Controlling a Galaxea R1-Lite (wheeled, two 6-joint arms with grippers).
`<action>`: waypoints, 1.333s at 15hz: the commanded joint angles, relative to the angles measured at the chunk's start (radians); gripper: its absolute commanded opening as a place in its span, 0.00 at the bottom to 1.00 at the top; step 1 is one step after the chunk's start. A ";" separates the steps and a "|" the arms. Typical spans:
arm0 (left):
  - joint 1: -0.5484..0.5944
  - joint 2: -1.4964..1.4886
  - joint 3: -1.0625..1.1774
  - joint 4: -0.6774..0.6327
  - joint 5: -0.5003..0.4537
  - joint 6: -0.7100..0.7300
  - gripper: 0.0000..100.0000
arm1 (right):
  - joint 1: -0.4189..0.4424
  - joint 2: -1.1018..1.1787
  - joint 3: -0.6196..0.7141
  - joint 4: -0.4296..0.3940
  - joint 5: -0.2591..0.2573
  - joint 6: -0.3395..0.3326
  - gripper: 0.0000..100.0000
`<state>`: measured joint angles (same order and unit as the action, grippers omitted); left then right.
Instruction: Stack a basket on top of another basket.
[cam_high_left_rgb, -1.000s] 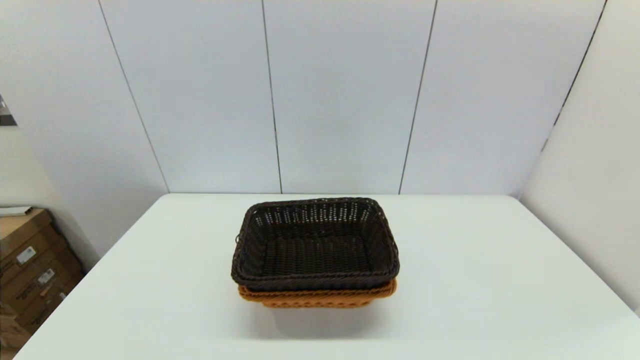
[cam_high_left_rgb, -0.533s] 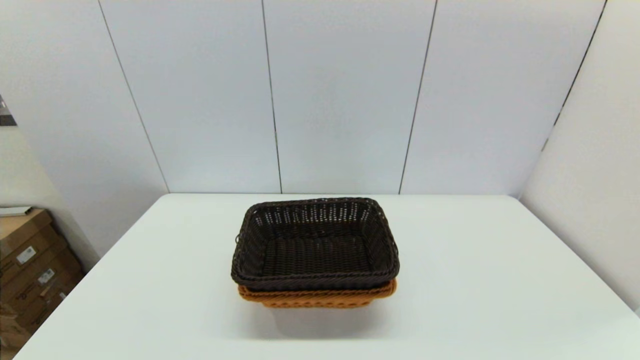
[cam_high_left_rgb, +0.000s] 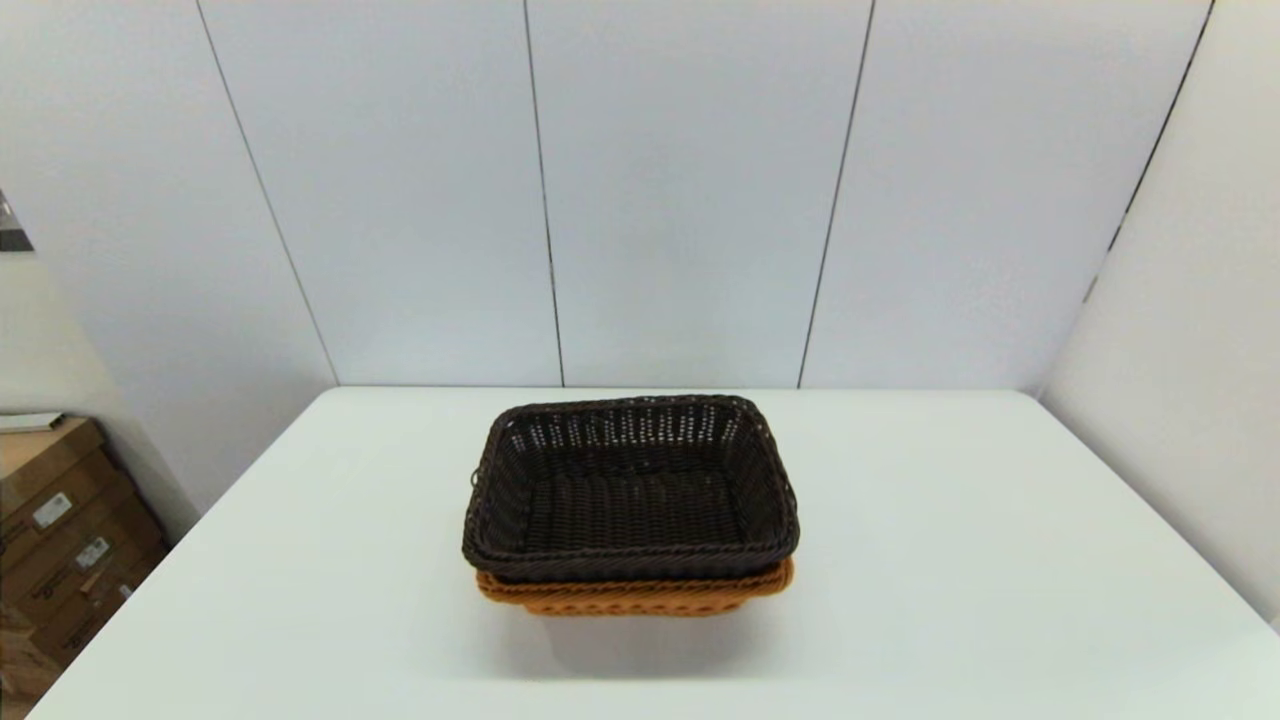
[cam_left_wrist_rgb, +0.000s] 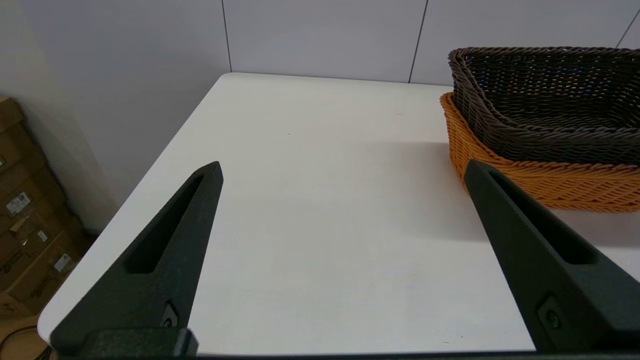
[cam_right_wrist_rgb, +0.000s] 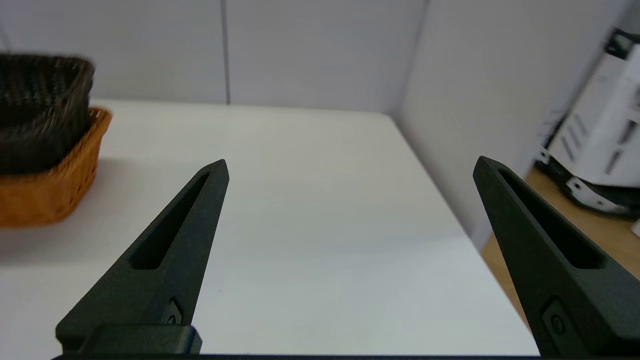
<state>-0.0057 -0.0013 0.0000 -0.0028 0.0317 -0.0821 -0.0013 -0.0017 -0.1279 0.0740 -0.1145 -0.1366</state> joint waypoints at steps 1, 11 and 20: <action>0.000 0.001 0.000 0.000 0.001 -0.001 1.00 | 0.001 0.002 0.070 -0.003 0.062 -0.014 1.00; 0.000 0.001 0.000 0.000 0.001 -0.001 1.00 | 0.001 0.002 0.099 -0.007 0.125 0.120 1.00; 0.000 0.001 0.000 0.000 0.001 -0.001 1.00 | 0.001 0.002 0.100 -0.010 0.098 0.150 1.00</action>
<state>-0.0062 -0.0013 0.0000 -0.0028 0.0317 -0.0821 0.0000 -0.0013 -0.0274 0.0643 -0.0168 0.0134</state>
